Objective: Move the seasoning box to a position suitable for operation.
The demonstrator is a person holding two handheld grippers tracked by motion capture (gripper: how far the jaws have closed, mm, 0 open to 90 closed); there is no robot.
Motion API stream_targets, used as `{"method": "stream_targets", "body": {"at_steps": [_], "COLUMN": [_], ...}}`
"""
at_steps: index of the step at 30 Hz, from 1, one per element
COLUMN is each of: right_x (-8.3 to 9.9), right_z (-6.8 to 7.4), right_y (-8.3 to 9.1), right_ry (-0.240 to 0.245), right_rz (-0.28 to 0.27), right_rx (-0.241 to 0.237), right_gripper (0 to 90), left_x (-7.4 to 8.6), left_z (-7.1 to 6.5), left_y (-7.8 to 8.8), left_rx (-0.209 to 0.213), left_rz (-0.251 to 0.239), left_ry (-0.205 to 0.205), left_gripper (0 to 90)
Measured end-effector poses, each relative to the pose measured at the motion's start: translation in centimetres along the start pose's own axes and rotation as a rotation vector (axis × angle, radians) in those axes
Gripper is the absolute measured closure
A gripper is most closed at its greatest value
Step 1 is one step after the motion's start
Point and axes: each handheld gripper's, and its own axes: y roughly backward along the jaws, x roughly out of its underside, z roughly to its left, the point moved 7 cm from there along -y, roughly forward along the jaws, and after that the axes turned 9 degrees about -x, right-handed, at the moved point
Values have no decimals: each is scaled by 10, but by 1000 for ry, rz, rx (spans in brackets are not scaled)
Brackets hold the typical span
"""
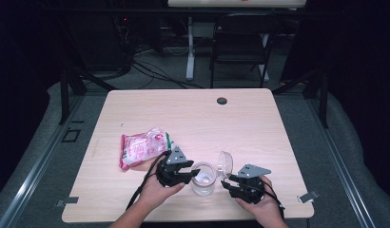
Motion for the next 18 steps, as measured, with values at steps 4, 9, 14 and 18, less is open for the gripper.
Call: {"method": "stream_targets", "body": {"at_steps": [4,9,14,18], "right_x": [0,-2,-5,-7], "right_z": [-3,-5,-7,-10], "right_y": [-5,-9,-12,-12], "right_ry": [-24,-20,-20,-22], "right_rz": [-12,-16,-11,-9], "right_rx": [-2,-34,-35,-26], "right_gripper": [653,708,736,746], "left_x": [-1,-1,2,4], "left_z": [1,5,12,18], "left_y": [4,10,16,21], "left_rx": [33,21,-5,-19], "left_rz": [-7,-23,-28,-37], "left_ry": [29,44,54,69], "left_gripper": [596,596,596,596]}}
